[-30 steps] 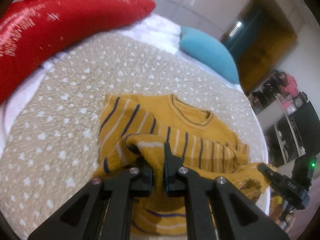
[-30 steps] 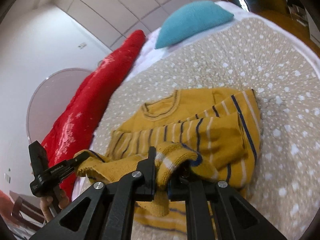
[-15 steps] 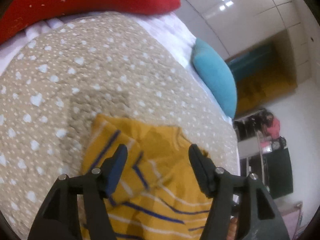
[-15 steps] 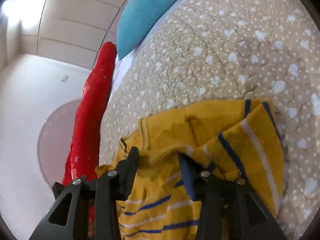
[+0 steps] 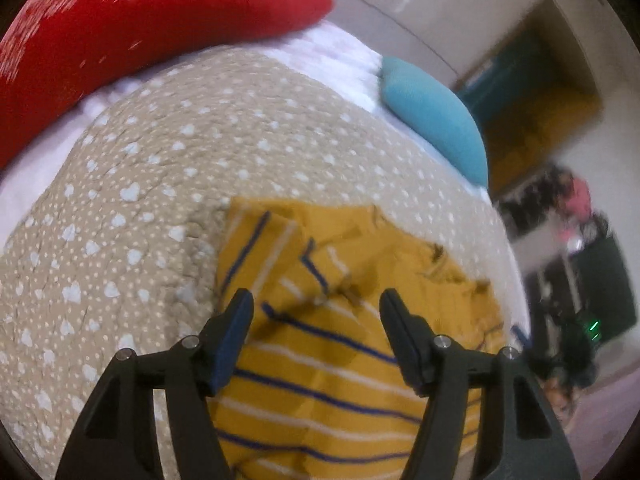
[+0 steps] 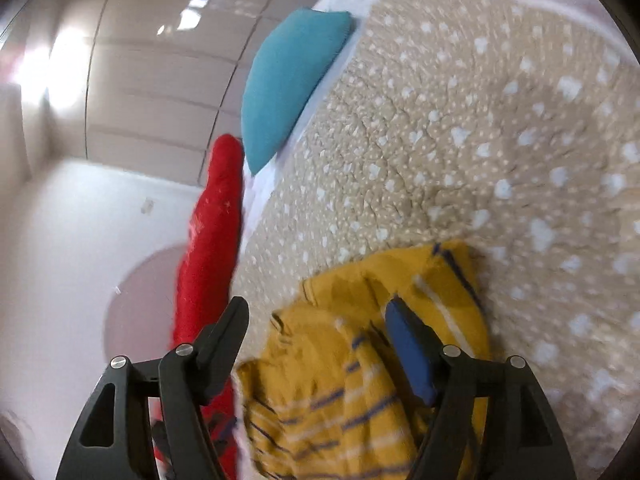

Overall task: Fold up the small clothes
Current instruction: 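Lift the hem with both tools and fold it up toward the collar, then open both tools and withdraw them from the folded sweater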

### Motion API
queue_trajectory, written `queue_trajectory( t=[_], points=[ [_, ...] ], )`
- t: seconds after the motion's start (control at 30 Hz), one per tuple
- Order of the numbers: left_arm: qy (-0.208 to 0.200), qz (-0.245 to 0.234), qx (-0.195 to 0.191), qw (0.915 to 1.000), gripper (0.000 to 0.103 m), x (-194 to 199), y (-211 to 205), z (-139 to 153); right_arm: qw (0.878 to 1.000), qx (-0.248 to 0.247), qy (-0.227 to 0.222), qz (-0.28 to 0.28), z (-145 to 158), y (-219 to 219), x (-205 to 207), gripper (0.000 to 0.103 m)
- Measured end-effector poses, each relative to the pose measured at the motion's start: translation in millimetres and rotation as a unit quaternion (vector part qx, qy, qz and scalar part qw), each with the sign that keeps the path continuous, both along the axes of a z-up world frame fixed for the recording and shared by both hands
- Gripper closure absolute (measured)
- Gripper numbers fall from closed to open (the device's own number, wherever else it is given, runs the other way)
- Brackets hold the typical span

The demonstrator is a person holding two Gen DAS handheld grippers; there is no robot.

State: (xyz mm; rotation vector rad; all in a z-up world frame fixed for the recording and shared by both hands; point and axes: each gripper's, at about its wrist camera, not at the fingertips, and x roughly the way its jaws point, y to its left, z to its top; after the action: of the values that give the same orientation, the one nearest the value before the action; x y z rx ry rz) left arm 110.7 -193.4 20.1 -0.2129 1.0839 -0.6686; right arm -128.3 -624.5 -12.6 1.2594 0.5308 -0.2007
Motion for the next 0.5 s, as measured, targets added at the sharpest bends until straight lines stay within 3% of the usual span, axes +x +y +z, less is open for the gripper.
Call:
queue_trajectory(
  t=[0.07, 0.1, 0.2, 0.27, 0.37, 0.5],
  points=[
    [-0.031, -0.036, 0.019, 0.9987, 0.039, -15, -18, 4, 0.998, -0.048, 0.017, 0.025, 13, 16, 1, 0.032],
    [-0.046, -0.058, 0.023, 0.9970, 0.039, -23, -28, 7, 0.996, -0.076, 0.025, 0.042, 20, 25, 3, 0.039],
    [-0.069, -0.120, 0.019, 0.9902, 0.039, -39, -56, 10, 0.977, -0.172, 0.056, 0.109, 34, 62, 26, 0.051],
    [-0.075, -0.136, 0.049, 0.9867, 0.039, -37, -74, 3, 0.969, -0.185, 0.060, 0.149, 28, 77, 42, 0.053],
    [-0.066, -0.093, 0.105, 0.9878, 0.039, -3, -88, -19, 0.960, -0.203, 0.092, 0.172, 10, 83, 74, 0.053],
    [0.003, 0.002, 0.119, 0.9929, 0.039, 60, -65, -54, 0.956, -0.203, 0.150, 0.150, -23, 62, 101, 0.054]
  ],
)
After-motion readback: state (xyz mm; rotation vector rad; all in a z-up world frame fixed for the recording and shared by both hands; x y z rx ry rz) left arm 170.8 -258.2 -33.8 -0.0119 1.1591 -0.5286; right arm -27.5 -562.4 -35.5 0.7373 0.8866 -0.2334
